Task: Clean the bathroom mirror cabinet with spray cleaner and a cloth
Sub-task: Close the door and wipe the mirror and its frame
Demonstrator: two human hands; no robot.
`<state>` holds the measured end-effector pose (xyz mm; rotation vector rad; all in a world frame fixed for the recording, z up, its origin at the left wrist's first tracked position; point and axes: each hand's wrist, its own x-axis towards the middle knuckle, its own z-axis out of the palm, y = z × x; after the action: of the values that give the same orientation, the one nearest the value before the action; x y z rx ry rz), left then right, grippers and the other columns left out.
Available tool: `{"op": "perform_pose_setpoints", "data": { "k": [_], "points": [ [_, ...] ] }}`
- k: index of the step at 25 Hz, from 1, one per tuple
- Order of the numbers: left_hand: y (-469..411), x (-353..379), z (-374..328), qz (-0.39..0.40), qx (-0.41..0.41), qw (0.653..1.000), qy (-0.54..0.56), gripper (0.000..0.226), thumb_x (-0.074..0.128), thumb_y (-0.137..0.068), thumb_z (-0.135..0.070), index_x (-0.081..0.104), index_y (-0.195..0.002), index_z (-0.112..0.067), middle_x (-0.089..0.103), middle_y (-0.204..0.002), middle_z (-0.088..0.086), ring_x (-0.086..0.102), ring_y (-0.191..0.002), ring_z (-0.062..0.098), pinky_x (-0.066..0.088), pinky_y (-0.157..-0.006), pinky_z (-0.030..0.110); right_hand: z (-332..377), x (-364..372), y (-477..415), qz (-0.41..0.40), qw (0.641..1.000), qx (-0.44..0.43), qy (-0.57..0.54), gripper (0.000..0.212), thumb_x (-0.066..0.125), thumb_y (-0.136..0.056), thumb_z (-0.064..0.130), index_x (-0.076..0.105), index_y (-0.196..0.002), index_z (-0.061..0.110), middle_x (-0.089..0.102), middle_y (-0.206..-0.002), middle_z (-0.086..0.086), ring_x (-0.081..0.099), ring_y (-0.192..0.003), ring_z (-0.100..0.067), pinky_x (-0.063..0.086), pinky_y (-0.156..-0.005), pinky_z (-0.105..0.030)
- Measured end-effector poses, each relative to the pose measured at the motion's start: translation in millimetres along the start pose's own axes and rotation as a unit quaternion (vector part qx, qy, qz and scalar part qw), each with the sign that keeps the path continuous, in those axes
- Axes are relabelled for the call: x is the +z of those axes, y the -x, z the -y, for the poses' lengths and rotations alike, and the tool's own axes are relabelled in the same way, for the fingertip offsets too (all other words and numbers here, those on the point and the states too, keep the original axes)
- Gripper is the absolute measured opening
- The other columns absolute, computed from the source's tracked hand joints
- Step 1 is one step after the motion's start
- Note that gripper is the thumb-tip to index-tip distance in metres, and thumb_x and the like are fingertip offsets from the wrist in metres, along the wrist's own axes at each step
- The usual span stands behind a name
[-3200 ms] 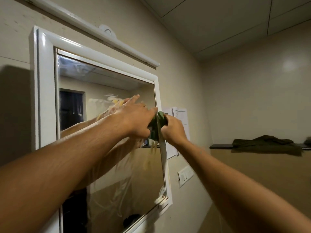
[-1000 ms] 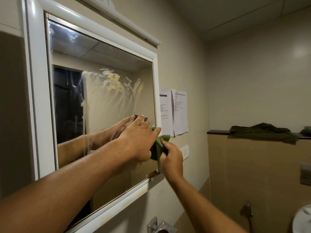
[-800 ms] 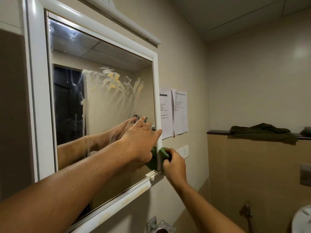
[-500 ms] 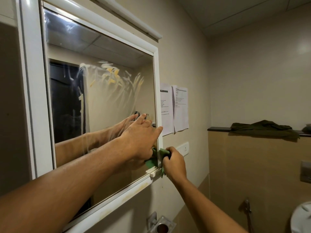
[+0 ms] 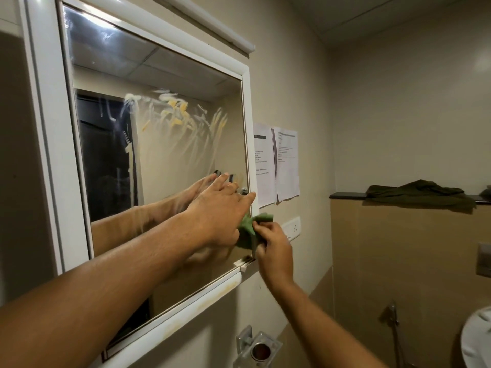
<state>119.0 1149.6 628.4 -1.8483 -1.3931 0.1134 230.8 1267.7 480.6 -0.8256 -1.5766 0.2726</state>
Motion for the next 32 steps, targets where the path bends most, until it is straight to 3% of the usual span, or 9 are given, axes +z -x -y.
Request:
{"op": "perform_pose_setpoints", "data": {
  "k": [2, 5, 6, 9, 15, 19, 23, 26, 32],
  "points": [
    [4, -3, 0, 0.005, -0.003, 1.0, -0.007, 0.083, 0.051, -0.095, -0.044, 0.012, -0.163, -0.018, 0.042, -0.16, 0.006, 0.022, -0.155, 0.026, 0.002, -0.128, 0.053, -30, 0, 37, 0.022, 0.998, 0.058, -0.032, 0.04, 0.06, -0.095, -0.002, 0.071, -0.125, 0.021, 0.063, -0.12, 0.016, 0.061, -0.111, -0.008, 0.052, -0.101, -0.022],
    [12, -3, -4, 0.014, 0.002, 1.0, 0.008, 0.084, 0.053, -0.094, -0.038, 0.01, -0.164, -0.019, 0.038, -0.162, 0.005, 0.02, -0.156, 0.025, 0.001, -0.128, 0.054, -58, -22, 63, 0.124, 0.969, 0.203, -0.066, 0.04, 0.056, -0.096, -0.003, 0.07, -0.124, 0.022, 0.062, -0.105, 0.018, 0.062, -0.116, -0.019, 0.054, -0.101, -0.037],
    [14, -2, -5, 0.014, 0.004, 1.0, 0.01, 0.084, 0.053, -0.094, -0.04, 0.011, -0.164, -0.019, 0.037, -0.163, 0.006, 0.019, -0.156, 0.025, 0.001, -0.128, 0.054, -60, -29, 58, 0.114, 0.963, 0.229, -0.079, 0.038, 0.056, -0.097, -0.002, 0.07, -0.125, 0.021, 0.064, -0.106, 0.014, 0.062, -0.117, -0.021, 0.054, -0.101, -0.039],
    [14, 1, -5, 0.021, 0.007, 0.999, 0.025, 0.084, 0.052, -0.096, -0.05, 0.012, -0.163, -0.02, 0.036, -0.164, 0.005, 0.018, -0.156, 0.026, 0.002, -0.128, 0.054, -40, -31, 20, -0.005, 0.957, 0.248, -0.15, 0.033, 0.058, -0.099, 0.002, 0.069, -0.125, 0.019, 0.066, -0.105, 0.012, 0.064, -0.102, -0.014, 0.056, -0.094, -0.034],
    [19, 1, -6, 0.023, 0.008, 1.0, 0.014, 0.088, 0.055, -0.094, -0.044, 0.008, -0.164, -0.02, 0.031, -0.166, 0.006, 0.014, -0.158, 0.026, 0.003, -0.128, 0.054, -12, 13, 45, -0.044, 0.941, 0.305, -0.143, 0.031, 0.057, -0.099, 0.003, 0.073, -0.122, 0.017, 0.071, -0.103, 0.003, 0.068, -0.094, -0.017, 0.061, -0.09, -0.042],
    [21, 2, -8, 0.035, 0.003, 0.999, 0.013, 0.086, 0.056, -0.095, -0.042, 0.01, -0.164, -0.02, 0.032, -0.165, 0.007, 0.013, -0.158, 0.028, 0.002, -0.127, 0.055, 0, 6, 28, -0.077, 0.884, 0.425, -0.178, 0.02, 0.063, -0.097, 0.001, 0.07, -0.112, 0.012, 0.065, -0.092, -0.001, 0.065, -0.076, -0.017, 0.061, -0.072, -0.033],
    [25, 0, -10, 0.026, 0.011, 0.999, 0.024, 0.087, 0.057, -0.092, -0.04, 0.011, -0.163, -0.019, 0.035, -0.164, 0.008, 0.016, -0.157, 0.028, 0.004, -0.127, 0.055, 5, -3, 25, -0.059, 0.828, 0.515, -0.214, 0.005, 0.065, -0.094, -0.001, 0.063, -0.095, 0.003, 0.068, -0.089, -0.012, 0.069, -0.07, -0.023, 0.057, -0.053, -0.029],
    [30, 0, -9, 0.016, 0.019, 1.0, 0.019, 0.087, 0.056, -0.092, -0.038, 0.011, -0.163, -0.018, 0.037, -0.163, 0.007, 0.016, -0.157, 0.027, 0.003, -0.127, 0.054, 7, -1, 27, -0.031, 0.801, 0.537, -0.263, 0.01, 0.062, -0.091, -0.008, 0.063, -0.099, -0.002, 0.071, -0.093, -0.019, 0.074, -0.077, -0.032, 0.065, -0.065, -0.041],
    [52, 8, -9, 0.003, 0.034, 0.999, 0.028, 0.086, 0.055, -0.093, -0.04, 0.01, -0.163, -0.019, 0.03, -0.166, 0.009, 0.012, -0.158, 0.025, -0.001, -0.128, 0.051, 33, 5, 56, 0.02, 0.793, 0.534, -0.294, 0.025, 0.058, -0.086, -0.01, 0.062, -0.108, -0.001, 0.071, -0.099, -0.022, 0.074, -0.083, -0.032, 0.059, -0.054, -0.032]
  ]
}}
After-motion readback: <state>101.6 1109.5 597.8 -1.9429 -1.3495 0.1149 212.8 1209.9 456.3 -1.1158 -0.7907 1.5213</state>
